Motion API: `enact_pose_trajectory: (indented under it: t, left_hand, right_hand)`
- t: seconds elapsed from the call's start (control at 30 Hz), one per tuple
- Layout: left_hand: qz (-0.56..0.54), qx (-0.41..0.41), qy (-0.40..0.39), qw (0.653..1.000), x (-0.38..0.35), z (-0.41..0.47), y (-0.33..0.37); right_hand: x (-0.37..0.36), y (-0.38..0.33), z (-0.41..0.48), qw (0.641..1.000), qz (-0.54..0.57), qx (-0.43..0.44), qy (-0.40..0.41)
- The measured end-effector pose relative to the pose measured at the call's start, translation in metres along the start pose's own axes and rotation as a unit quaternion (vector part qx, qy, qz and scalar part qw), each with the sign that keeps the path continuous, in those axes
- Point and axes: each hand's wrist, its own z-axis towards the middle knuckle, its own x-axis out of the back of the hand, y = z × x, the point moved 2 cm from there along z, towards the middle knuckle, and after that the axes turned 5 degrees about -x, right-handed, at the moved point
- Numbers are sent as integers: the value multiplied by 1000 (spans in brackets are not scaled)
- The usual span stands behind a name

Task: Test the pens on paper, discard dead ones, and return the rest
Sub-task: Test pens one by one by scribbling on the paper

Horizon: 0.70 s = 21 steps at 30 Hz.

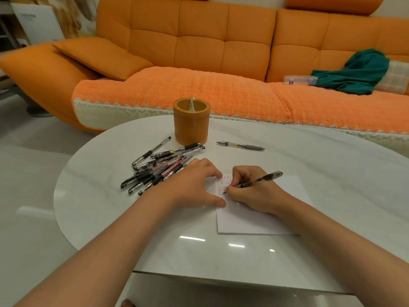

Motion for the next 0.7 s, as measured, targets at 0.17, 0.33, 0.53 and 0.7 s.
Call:
enact_pose_trajectory:
  t: [0.17, 0.33, 0.53, 0.7]
  left_hand:
    - [1, 0, -3, 1000, 1, 1, 1]
    - [2, 1, -3, 1000, 1, 0, 2]
    - [4, 0, -6, 1000, 2, -2, 3]
    - [7, -4, -10, 1000, 2, -4, 3]
  right_hand:
    - [0, 0, 1, 1000, 5, 3, 7]
    - [0, 2, 2, 1000, -9, 5, 6]
    - [8, 2, 1, 987, 145, -25, 67]
    - [12, -2, 0, 988, 105, 35, 106]
